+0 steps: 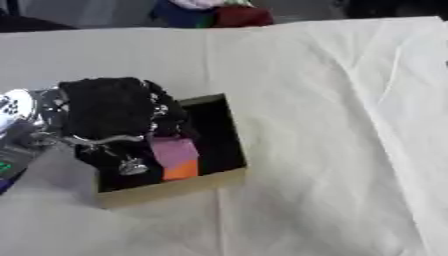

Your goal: Pick up objects on the table and place them in the box.

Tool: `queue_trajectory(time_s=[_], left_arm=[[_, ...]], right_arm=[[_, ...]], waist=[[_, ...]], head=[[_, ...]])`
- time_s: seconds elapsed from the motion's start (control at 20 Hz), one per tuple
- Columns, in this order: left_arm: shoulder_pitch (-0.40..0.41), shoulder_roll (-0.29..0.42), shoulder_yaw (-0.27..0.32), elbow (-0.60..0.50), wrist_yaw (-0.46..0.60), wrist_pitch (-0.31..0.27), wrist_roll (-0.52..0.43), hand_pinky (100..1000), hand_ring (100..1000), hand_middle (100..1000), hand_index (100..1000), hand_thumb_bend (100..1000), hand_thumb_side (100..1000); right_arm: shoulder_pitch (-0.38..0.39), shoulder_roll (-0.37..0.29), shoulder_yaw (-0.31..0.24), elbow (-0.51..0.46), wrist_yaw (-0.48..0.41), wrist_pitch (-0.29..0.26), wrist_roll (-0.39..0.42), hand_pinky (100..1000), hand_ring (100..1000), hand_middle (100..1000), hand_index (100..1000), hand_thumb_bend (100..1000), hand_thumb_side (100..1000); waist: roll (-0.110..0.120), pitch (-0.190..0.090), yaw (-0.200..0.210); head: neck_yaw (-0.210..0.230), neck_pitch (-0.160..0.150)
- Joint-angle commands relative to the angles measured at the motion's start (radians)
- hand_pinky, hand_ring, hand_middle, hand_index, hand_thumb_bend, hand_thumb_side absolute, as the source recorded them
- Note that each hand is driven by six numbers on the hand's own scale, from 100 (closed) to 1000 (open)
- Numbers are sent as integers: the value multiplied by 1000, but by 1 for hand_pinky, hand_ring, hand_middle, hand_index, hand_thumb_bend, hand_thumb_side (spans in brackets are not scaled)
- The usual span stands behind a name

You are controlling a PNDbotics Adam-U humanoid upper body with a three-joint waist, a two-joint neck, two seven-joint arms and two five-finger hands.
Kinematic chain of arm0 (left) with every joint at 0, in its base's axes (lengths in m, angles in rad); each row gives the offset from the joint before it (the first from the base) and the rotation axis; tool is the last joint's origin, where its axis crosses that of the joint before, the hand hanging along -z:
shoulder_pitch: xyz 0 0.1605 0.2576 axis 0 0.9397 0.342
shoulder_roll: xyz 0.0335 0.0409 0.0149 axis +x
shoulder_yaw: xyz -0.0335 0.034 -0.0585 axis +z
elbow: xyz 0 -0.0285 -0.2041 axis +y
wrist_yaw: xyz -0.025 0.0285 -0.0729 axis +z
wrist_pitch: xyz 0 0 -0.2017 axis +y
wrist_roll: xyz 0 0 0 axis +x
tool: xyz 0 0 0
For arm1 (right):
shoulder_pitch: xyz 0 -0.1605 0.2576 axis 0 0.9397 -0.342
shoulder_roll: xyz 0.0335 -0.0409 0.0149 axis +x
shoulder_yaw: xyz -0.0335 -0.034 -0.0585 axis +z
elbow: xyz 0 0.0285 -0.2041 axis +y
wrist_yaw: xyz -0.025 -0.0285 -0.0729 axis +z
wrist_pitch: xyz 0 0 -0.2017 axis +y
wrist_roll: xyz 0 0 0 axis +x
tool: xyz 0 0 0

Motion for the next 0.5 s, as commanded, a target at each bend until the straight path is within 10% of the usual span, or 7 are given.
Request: queue_trajectory(time_s=[0.05,0.5], left_arm=[[-6,10,2,7,7,-15,-9,623,773,738,883,100,436],[4,19,31,4,-54,-9,-8,678,853,820,951,319,733]], right_arm=[[-6,-13,-16,-12,-7,2,-4,899,737,623,779,100,935],[1,-13,-20,-14,-8,3,-5,900,737,623,779,100,934]], waist=[[-3,-17,-2],[-2,-19,-3]], head=[[4,-4],[1,-6]])
